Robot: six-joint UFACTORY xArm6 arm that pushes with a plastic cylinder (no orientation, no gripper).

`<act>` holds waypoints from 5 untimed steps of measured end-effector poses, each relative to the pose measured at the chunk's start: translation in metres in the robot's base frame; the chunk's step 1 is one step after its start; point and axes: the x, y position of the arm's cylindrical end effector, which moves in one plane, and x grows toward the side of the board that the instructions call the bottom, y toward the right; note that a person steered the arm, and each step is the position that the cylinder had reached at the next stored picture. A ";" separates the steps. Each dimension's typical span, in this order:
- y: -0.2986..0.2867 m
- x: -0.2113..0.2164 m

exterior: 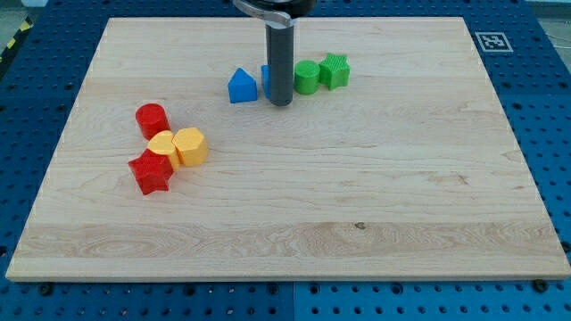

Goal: Slightly move the blue triangle towards top

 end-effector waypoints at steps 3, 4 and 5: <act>-0.037 0.024; -0.046 0.024; -0.052 0.024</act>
